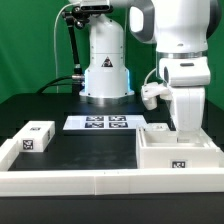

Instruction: Assemble cabinet

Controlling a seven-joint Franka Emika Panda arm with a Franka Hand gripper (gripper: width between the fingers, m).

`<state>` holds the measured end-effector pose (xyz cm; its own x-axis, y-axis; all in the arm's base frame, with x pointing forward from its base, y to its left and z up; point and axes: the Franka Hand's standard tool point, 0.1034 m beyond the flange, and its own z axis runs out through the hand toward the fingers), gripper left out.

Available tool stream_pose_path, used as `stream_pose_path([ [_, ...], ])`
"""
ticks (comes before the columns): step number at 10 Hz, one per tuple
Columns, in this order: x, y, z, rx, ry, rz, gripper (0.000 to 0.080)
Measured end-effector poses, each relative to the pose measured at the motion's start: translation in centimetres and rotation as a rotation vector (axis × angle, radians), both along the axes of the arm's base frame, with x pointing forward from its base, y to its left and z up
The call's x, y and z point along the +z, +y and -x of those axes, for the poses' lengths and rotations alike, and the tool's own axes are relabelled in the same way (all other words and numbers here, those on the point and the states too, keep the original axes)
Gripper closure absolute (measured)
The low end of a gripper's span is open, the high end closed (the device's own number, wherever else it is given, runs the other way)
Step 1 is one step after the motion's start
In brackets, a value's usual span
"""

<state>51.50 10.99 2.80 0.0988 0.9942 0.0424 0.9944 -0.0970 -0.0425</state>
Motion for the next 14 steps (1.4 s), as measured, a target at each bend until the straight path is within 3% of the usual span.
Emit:
stream_pose_path([
  [3, 0.1, 0.0, 0.0, 0.000, -0.001, 0.000, 0.0003],
  [5, 2.5, 0.1, 0.8, -0.002, -0.024, 0.010, 0.0003],
  [8, 4.2, 0.7, 2.2, -0.007, -0.036, 0.016, 0.0003],
  [14, 3.6, 0.6, 2.6, -0.016, -0.026, 0.014, 0.0003],
])
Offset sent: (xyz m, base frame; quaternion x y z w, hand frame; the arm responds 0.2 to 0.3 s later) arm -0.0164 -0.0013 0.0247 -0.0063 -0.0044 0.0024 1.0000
